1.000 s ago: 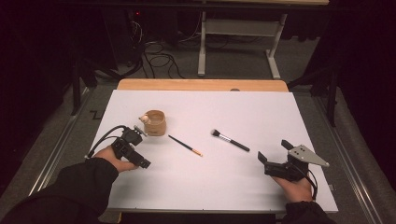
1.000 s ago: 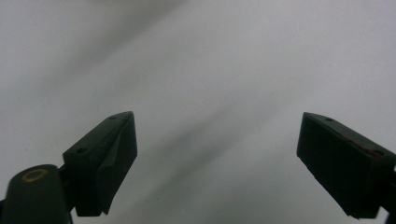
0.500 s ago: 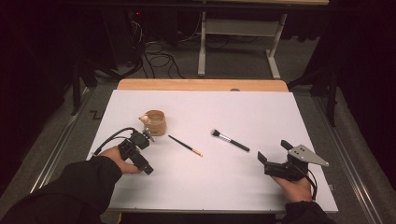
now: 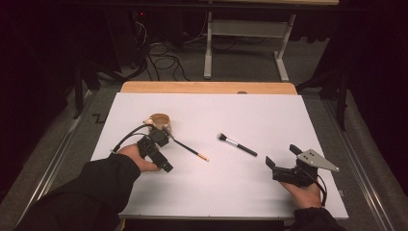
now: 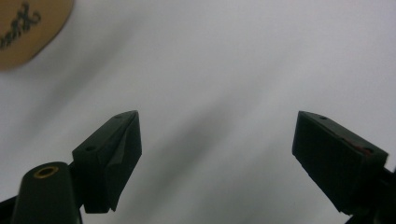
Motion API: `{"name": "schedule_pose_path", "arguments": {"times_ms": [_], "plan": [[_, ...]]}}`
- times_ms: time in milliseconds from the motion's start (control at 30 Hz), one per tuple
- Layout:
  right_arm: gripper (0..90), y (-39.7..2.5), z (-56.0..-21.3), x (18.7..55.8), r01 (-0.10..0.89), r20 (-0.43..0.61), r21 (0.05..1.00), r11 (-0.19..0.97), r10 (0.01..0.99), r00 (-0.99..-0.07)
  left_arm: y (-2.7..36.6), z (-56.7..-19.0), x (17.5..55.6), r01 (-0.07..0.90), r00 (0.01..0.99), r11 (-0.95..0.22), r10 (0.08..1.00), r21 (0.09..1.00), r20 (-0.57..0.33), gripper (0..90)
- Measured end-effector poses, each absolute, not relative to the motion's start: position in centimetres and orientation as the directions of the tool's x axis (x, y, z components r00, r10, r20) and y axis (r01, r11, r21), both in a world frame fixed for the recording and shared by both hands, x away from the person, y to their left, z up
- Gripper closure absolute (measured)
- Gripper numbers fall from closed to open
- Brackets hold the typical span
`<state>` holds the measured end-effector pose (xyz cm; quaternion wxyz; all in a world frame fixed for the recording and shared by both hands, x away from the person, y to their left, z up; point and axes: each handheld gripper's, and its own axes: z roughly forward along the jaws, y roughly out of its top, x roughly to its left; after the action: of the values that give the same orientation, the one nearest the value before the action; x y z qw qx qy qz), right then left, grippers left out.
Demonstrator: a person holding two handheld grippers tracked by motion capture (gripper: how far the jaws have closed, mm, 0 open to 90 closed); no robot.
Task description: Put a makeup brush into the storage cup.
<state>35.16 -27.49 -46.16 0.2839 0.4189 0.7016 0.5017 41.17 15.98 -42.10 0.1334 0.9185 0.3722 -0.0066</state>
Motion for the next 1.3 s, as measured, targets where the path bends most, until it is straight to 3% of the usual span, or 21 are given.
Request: {"name": "schedule_pose_path", "arguments": {"times_ms": [300, 833, 1300], "plan": [[0.6, -27.4, -46.1, 35.1, 0.300, 0.022, 0.943, 0.146, 0.870, -0.493, 13.0, -42.5, 42.9, 0.637, 0.764, -0.726, 0.639, 0.259, -0.086, 21.1], [0.7, -27.5, -46.1, 35.1, 0.297, 0.025, 0.944, 0.143, 0.867, -0.498, 9.3, -44.2, 46.4, 0.578, 0.806, -0.777, 0.591, 0.251, -0.027, 18.9], [0.8, -27.6, -46.1, 35.1, 0.294, 0.029, 0.945, 0.139, 0.864, -0.502, 7.8, -44.9, 48.0, 0.526, 0.845, -0.828, 0.535, 0.195, -0.006, 27.5]]}}
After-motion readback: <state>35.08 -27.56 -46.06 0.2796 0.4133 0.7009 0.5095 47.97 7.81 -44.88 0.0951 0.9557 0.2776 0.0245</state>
